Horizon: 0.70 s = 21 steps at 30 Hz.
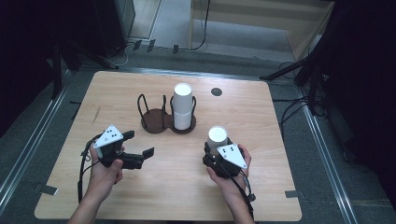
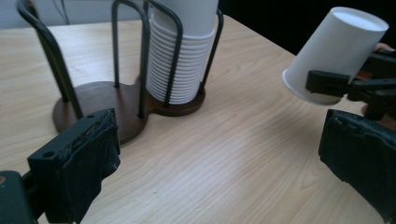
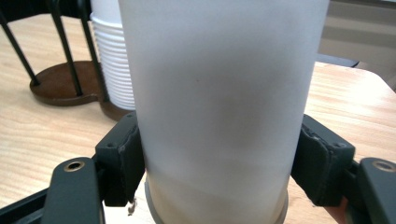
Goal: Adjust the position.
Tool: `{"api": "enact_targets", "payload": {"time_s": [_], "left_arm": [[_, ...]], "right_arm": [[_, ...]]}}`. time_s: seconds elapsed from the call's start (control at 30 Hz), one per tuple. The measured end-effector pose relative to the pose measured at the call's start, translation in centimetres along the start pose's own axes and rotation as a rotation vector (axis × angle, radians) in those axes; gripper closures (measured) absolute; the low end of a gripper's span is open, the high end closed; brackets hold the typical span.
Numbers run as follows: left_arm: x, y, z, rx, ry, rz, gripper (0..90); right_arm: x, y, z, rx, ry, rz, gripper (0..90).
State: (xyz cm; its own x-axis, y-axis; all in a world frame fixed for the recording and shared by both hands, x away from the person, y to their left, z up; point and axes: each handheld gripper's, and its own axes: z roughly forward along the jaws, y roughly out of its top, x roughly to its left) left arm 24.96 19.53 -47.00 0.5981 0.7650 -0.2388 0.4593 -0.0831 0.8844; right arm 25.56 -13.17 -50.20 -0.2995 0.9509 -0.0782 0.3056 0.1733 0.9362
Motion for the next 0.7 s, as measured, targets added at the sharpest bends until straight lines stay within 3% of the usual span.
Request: {"api": "enact_targets", "payload": {"time_s": [0.07, 0.17, 0.33, 0.43, 0.5, 0.53, 0.57, 0.7], "left_arm": [[-0.1, -0.1, 0.5, 0.026, -0.006, -0.012, 0.0], [-0.5, -0.2, 1.0, 0.048, -0.016, 0.016, 0.0], [-1.3, -0.3, 1.4, 0.059, -0.030, 0.048, 0.0], [-1.6, -0.4, 1.9, 0.088, -0.044, 0.050, 0.0], [-1.8, -0.4, 2.1, 0.104, -0.060, 0.056, 0.0], [-1.8, -0.4, 2.1, 0.104, -0.060, 0.056, 0.0], [-2.0, -0.3, 2.2, 0.109, -0.071, 0.059, 0.0], [-2.6, -0.3, 2.5, 0.117, -0.096, 0.080, 0.0]], "right_arm": [[0.5, -0.2, 0.1, 0.003, -0.001, -0.021, 26.3], [1.5, -0.5, 0.2, 0.002, -0.005, -0.078, 26.2], [2.4, -0.7, 0.2, -0.002, -0.010, -0.131, 26.2], [3.0, -0.8, 0.2, -0.008, -0.013, -0.170, 26.2], [3.6, -1.0, 0.1, -0.014, -0.021, -0.220, 26.2], [3.6, -1.0, 0.1, -0.014, -0.021, -0.220, 26.2], [4.1, -1.2, 0.1, -0.020, -0.032, -0.267, 26.2], [4.9, -1.6, 0.2, -0.022, -0.034, -0.324, 26.2]]}}
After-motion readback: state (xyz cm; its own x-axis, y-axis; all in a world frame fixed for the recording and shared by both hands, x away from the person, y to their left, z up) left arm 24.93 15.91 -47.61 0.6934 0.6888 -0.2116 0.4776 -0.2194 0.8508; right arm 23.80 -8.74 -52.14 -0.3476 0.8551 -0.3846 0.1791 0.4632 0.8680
